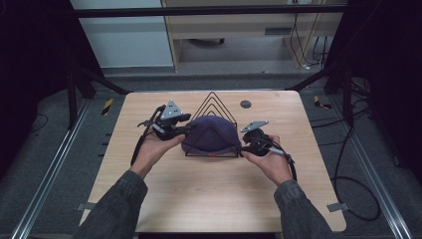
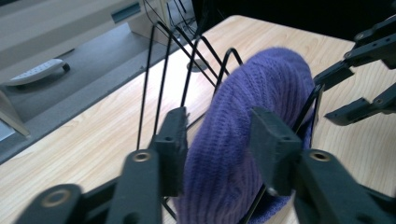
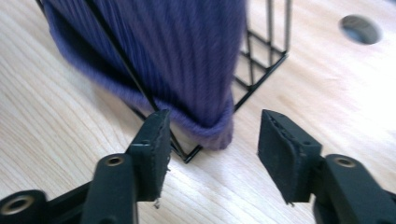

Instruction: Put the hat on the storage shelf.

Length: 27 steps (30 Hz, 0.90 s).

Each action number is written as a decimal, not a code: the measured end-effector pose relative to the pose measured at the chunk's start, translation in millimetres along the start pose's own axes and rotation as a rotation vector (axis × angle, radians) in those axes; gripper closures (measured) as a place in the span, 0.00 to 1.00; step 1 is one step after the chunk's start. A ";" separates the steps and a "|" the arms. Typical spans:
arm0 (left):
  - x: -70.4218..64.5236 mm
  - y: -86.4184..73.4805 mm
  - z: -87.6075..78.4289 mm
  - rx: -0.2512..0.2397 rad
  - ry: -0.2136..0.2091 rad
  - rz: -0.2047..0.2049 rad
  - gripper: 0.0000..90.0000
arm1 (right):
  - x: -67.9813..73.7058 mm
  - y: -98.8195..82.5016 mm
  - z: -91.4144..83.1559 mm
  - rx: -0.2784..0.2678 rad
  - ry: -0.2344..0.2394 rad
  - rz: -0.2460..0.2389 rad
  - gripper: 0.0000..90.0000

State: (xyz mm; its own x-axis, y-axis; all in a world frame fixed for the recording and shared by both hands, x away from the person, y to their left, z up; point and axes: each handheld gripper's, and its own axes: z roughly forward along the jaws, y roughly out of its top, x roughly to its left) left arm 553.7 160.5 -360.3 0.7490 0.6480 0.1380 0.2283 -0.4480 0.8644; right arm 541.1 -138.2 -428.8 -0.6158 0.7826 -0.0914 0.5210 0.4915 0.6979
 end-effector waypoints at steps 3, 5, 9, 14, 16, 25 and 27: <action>-4.0 -1.9 -9.0 0.030 0.009 0.026 0.53 | 0.7 -1.2 -12.2 -0.023 -0.009 0.008 0.42; -7.4 -5.7 -15.7 0.044 0.010 0.034 0.47 | 1.6 -2.0 -19.7 -0.038 -0.014 0.003 0.39; -14.3 -15.8 -29.2 0.089 0.003 0.019 0.29 | 4.8 -5.2 -38.1 -0.080 -0.016 0.007 0.31; -21.9 -25.4 -42.3 0.123 0.004 0.012 0.16 | 8.5 -11.7 -54.0 -0.119 -0.019 0.014 0.24; -24.1 -28.9 -48.2 0.130 0.005 0.007 0.15 | 11.1 -14.0 -58.2 -0.122 -0.013 0.016 0.22; -34.5 -51.3 -68.8 0.160 0.018 0.009 0.12 | 18.7 -30.9 -71.6 -0.132 0.010 0.011 0.16; -35.1 -57.5 -72.2 0.170 0.022 0.009 0.11 | 16.9 -37.1 -74.6 -0.139 -0.001 0.009 0.14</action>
State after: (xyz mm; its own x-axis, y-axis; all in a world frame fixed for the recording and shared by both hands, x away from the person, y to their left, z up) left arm 469.4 208.0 -380.0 0.7384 0.6556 0.1578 0.3244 -0.5505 0.7693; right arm 467.2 -171.7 -403.2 -0.6107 0.7872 -0.0854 0.4396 0.4268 0.7903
